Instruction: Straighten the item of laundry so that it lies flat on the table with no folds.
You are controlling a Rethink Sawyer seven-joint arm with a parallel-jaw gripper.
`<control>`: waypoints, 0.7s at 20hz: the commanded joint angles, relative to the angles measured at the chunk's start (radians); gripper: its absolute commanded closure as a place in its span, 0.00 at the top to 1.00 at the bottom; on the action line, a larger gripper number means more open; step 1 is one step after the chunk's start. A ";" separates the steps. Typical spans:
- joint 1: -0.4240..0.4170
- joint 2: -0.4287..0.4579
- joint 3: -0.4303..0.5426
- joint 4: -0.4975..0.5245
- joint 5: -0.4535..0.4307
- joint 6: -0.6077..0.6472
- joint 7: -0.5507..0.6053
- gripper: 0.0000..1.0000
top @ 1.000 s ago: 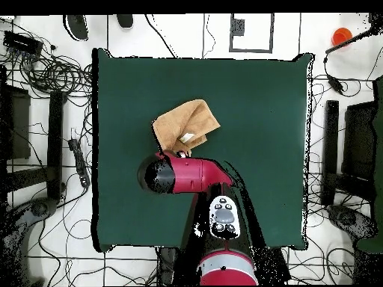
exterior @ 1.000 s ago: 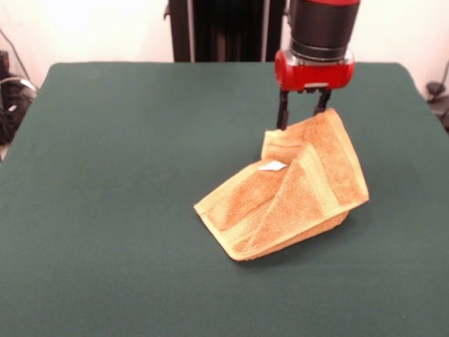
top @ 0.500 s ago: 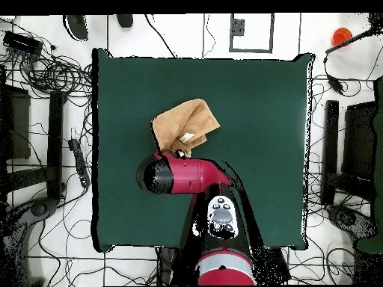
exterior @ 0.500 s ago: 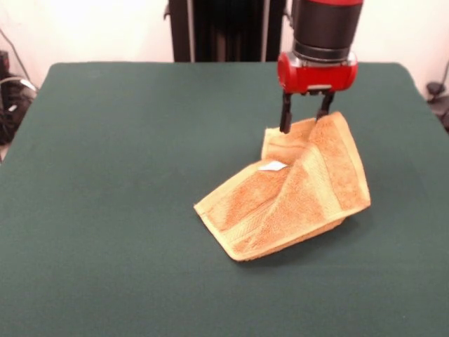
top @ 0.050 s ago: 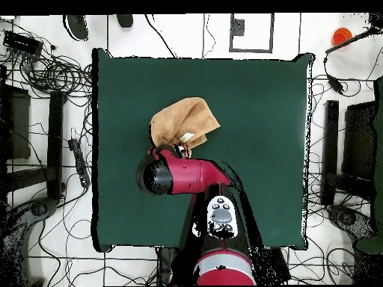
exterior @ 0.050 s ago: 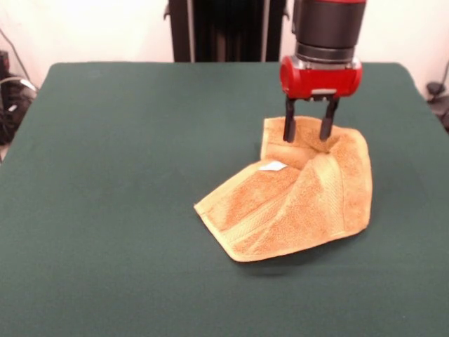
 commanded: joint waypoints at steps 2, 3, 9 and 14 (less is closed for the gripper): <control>0.015 0.050 0.104 0.091 0.019 -0.071 0.212 1.00; 0.019 0.053 0.099 0.090 0.025 -0.052 0.209 1.00; 0.030 0.059 0.088 0.091 0.022 -0.053 0.201 1.00; 0.039 0.064 0.078 0.075 0.029 0.007 0.185 1.00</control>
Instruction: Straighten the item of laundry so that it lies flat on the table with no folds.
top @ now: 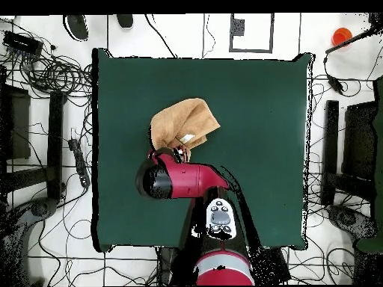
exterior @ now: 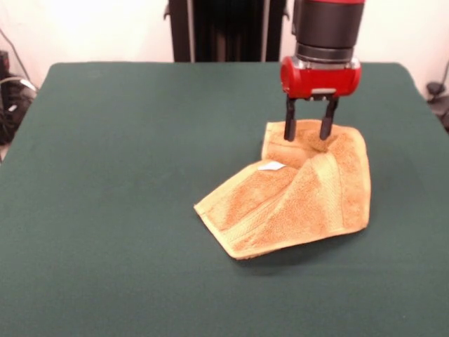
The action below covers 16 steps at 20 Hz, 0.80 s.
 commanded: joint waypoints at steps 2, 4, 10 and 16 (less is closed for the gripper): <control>0.026 0.061 0.093 0.045 0.033 0.055 0.178 1.00; 0.015 0.061 0.107 0.050 0.040 0.062 0.179 1.00; 0.011 0.063 0.116 0.049 0.058 0.104 0.181 1.00; 0.025 0.053 0.114 0.047 0.076 0.134 0.185 1.00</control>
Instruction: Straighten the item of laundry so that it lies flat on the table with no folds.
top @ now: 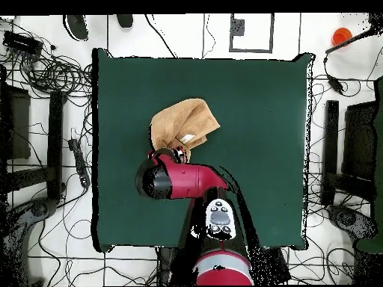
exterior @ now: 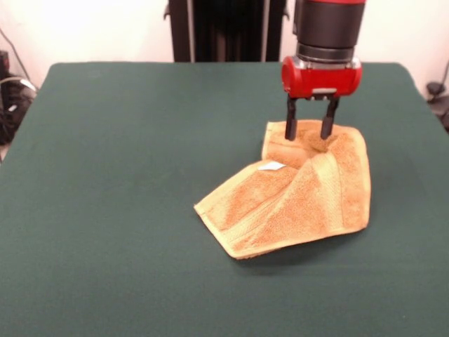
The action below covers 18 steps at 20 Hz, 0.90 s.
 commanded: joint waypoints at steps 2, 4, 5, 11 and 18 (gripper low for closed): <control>0.030 0.051 0.110 0.039 0.067 0.139 0.184 1.00; 0.032 0.049 0.109 0.041 0.070 0.142 0.185 1.00; 0.030 0.048 0.112 0.043 0.070 0.143 0.184 1.00; 0.036 0.045 0.112 0.044 0.077 0.149 0.190 1.00; 0.054 0.042 0.102 0.044 0.084 0.157 0.198 1.00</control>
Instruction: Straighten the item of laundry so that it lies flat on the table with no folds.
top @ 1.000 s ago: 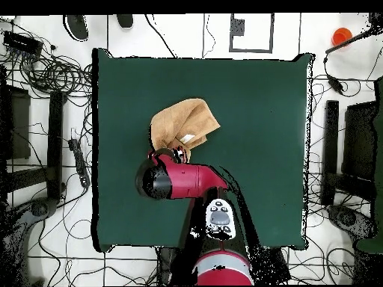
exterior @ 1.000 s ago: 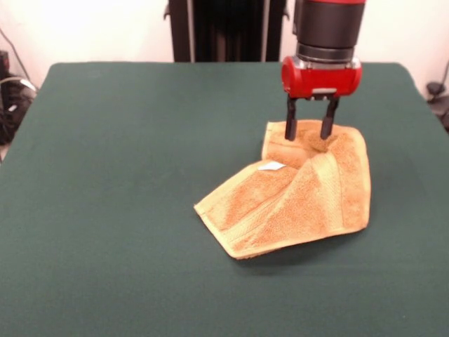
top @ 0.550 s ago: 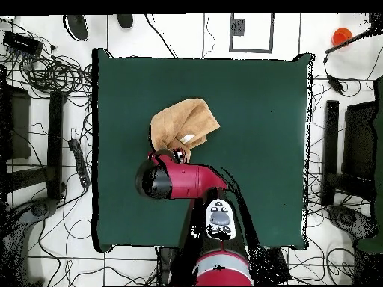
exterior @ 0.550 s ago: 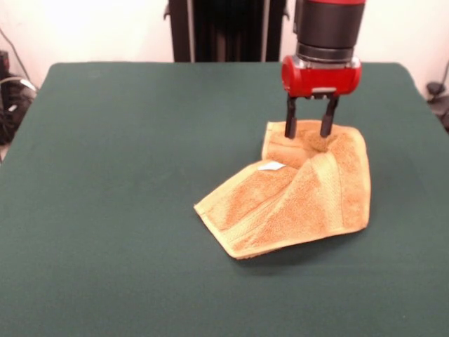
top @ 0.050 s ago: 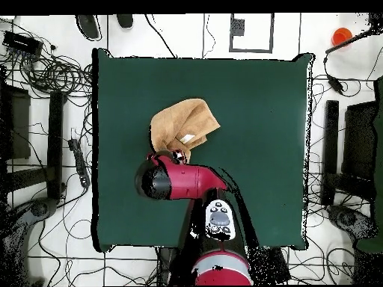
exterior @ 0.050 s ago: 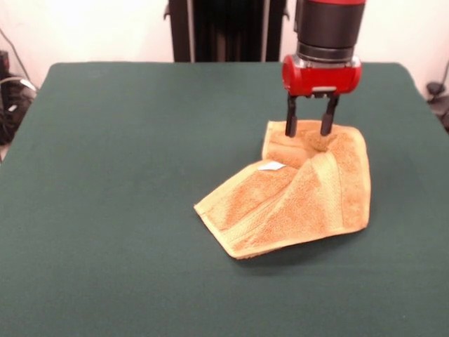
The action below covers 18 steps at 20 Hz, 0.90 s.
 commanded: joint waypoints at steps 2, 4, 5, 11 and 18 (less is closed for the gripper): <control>0.058 0.042 0.093 0.033 0.067 0.127 0.198 1.00; 0.065 0.042 0.086 0.030 0.068 0.134 0.196 1.00; 0.066 0.043 0.085 0.028 0.070 0.137 0.195 1.00; 0.070 0.044 0.083 0.024 0.082 0.148 0.191 1.00; 0.073 0.039 0.083 0.029 0.088 0.154 0.188 1.00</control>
